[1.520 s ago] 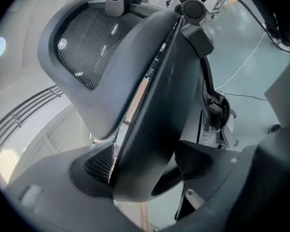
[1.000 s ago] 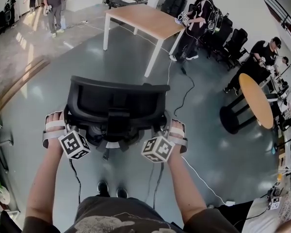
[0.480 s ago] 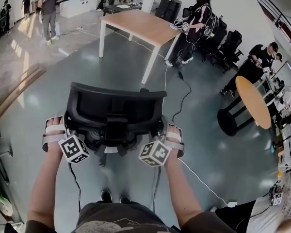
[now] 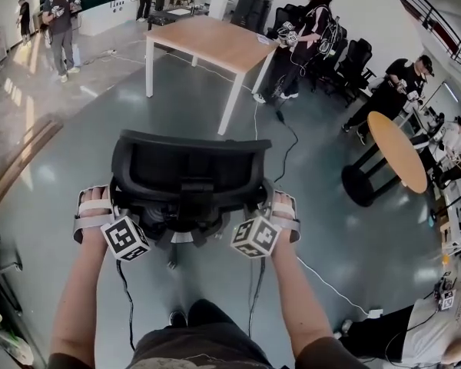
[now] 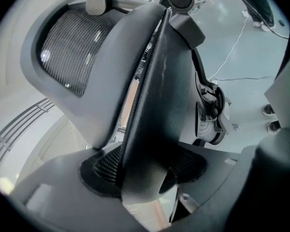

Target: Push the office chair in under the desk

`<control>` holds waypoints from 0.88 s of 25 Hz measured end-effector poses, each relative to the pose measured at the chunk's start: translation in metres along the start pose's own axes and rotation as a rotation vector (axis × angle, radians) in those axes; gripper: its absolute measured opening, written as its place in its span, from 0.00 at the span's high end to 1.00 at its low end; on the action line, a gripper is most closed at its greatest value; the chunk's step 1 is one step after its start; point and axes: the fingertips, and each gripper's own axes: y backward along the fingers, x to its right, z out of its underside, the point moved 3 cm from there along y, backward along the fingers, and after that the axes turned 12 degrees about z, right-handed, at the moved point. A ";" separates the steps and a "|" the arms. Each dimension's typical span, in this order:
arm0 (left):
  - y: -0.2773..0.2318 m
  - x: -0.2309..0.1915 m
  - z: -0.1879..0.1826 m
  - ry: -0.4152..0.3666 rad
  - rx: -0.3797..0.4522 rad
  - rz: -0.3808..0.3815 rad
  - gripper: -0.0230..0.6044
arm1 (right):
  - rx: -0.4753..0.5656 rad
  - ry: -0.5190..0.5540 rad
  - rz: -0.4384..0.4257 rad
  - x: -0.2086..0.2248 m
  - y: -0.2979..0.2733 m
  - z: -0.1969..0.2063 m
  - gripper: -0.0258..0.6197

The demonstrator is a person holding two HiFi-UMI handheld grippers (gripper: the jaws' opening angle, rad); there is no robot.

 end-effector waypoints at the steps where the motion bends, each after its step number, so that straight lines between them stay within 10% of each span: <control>1: -0.008 -0.009 -0.003 -0.007 0.003 0.000 0.47 | -0.006 -0.002 -0.001 0.004 -0.011 -0.002 0.58; 22: -0.114 -0.056 -0.001 -0.008 -0.017 -0.038 0.47 | 0.029 -0.007 0.037 -0.010 -0.123 -0.025 0.57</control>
